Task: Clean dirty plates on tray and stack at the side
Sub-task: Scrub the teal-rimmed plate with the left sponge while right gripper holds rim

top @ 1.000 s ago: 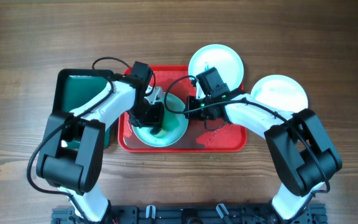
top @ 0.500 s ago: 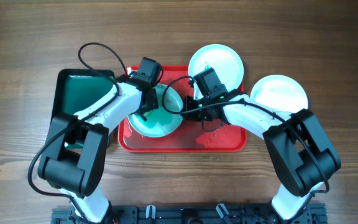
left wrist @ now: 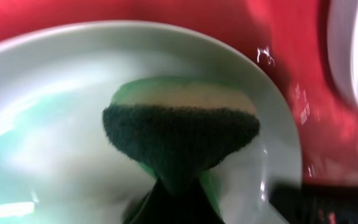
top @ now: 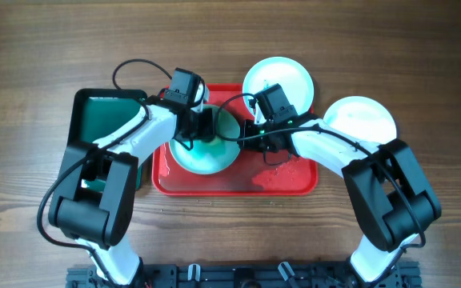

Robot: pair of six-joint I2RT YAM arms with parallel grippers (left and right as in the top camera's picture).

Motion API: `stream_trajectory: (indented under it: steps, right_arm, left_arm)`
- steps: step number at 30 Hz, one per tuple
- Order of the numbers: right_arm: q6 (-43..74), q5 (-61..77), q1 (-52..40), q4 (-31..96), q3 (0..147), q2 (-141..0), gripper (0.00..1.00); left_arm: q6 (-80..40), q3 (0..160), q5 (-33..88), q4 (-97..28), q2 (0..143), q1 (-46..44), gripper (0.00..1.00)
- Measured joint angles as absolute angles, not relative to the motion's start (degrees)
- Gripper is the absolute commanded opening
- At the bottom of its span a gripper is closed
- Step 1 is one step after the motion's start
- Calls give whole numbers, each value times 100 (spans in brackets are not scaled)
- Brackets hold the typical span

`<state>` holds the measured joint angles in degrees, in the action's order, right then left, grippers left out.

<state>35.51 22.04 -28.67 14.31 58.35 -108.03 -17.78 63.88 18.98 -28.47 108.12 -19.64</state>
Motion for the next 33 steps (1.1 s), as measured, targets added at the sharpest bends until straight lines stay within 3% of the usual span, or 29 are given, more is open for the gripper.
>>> stream_trajectory:
  steps: [7,12,24,30,33]
  right_arm:
    - [3439,2206,-2908,1452,5835,-10803,4]
    - [3441,2250,-2930,1457,5835,-10803,4]
    - [3450,2368,-2991,1411,5835,-10807,4]
    - [3470,2375,-2989,1402,5835,-10805,4]
    - [3492,2314,-2941,1404,5846,-10805,4]
  left_arm:
    - [-617,6392,2694,-4281,10812,-1977,4]
    - [-16,6386,2596,-4877,10825,-1977,4]
    - [-1962,6521,-421,-4840,10645,-2167,4]
    - [-2314,6477,-1431,-3957,10685,-2165,4]
    - [-2346,6410,-1354,-3074,10726,-2117,4]
